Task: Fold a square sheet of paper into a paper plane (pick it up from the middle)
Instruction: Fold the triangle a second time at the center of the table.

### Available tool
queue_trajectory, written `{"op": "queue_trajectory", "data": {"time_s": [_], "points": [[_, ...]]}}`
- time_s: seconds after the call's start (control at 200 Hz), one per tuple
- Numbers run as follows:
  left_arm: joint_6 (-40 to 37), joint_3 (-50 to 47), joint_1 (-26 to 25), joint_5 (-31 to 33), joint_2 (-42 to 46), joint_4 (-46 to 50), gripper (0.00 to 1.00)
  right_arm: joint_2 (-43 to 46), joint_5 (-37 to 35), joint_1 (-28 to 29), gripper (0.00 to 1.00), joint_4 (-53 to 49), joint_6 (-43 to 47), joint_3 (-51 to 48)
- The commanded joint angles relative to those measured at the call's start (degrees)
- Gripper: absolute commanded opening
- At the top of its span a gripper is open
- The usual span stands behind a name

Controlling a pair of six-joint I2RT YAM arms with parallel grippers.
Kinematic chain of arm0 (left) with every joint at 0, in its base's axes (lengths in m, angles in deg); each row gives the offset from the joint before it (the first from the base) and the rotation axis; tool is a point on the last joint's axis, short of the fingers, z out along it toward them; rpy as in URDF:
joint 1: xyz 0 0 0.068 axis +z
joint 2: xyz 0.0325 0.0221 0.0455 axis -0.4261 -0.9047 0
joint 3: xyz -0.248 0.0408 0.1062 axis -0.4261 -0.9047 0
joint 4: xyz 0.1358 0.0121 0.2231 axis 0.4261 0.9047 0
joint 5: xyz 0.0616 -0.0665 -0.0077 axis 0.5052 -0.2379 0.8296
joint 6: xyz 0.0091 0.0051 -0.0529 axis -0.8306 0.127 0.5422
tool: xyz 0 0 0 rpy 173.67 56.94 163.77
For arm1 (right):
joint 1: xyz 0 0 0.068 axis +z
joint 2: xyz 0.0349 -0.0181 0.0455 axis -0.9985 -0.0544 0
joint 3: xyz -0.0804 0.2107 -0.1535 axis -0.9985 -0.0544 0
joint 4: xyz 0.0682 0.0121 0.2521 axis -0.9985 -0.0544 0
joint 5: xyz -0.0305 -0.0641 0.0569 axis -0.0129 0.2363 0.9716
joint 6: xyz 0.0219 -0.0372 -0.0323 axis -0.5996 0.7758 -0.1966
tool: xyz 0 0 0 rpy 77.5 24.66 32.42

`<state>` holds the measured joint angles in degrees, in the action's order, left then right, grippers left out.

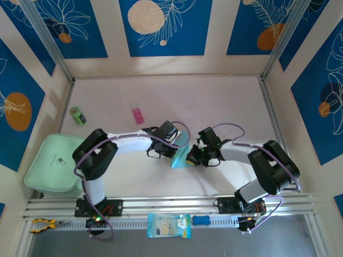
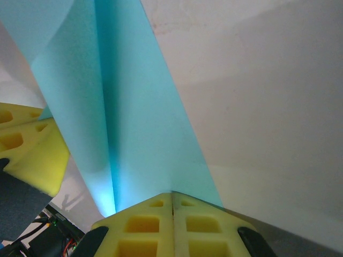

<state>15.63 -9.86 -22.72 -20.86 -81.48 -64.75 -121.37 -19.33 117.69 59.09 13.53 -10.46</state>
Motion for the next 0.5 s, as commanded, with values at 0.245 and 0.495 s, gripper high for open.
{"op": "queue_trajectory", "data": {"time_s": [0.245, 0.495], "points": [[-0.19, 0.98, 0.57, 0.55, -0.15, -0.42, 0.07, -1.45, -2.36, 0.42, 0.04, -4.67, 0.41, -0.27], [-0.28, 0.48, 0.5, 1.37, -0.26, -0.58, 0.07, -1.54, -2.27, 0.42, 0.04, -4.65, 0.56, -0.25]]}}
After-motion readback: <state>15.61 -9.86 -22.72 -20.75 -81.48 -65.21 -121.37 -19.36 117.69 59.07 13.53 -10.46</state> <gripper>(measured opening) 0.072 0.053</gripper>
